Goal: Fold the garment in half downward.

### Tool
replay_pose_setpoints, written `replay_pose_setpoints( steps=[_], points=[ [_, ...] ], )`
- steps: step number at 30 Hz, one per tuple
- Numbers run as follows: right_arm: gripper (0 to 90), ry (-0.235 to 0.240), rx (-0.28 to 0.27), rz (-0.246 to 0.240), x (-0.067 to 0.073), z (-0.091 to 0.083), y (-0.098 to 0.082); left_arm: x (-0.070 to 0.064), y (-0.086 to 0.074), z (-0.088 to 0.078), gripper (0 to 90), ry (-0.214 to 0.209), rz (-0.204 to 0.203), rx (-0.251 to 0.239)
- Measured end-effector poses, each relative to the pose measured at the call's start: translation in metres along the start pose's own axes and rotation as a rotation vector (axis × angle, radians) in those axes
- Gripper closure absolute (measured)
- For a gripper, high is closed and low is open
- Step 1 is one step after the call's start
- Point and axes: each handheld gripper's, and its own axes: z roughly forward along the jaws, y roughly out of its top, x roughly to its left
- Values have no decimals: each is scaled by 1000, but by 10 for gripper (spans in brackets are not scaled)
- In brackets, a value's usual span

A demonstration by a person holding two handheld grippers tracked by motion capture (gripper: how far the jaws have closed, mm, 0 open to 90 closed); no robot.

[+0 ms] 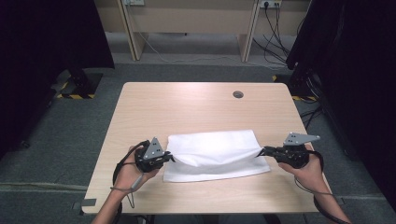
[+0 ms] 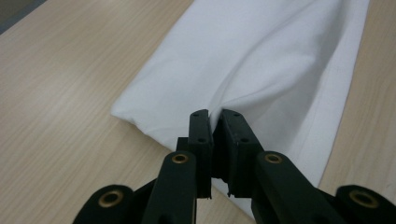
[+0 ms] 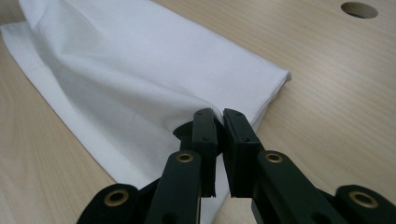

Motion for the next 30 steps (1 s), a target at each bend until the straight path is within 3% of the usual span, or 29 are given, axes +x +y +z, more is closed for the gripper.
replay_pose_setpoints(
  steps=[6, 7, 9, 10, 12, 15, 19, 27, 29, 30],
  points=[
    [843, 5, 17, -5, 1, 3, -7, -6, -5, 6, 823, -22, 7, 27],
    [842, 6, 33, -4, 3, 5, -12, -9, -8, 10, 823, -32, 23, 57],
    [842, 7, 55, -13, 4, 7, -17, -9, -8, 10, 823, -32, 23, 57],
    [842, 7, 55, -13, 4, 7, -17, -14, -12, 14, 823, -48, 35, 87],
    [842, 12, 77, -17, 5, 9, -23, -14, -12, 14, 822, -48, 35, 87],
    [841, 12, 99, -23, 7, 11, -28, -20, -18, 24, 822, -60, 62, 147],
    [840, 14, 121, -35, 9, 13, -32, -21, -19, 26, 820, -63, 63, 150],
    [840, -4, 133, -60, 16, 20, -31, -12, -16, 31, 820, -25, 75, 165],
    [838, -4, 133, -60, 16, 20, -31, -5, -15, 35, 820, -8, 66, 162],
    [837, -14, 129, -48, 14, 24, -28, 6, -13, 42, 820, 18, 57, 164]
  ],
)
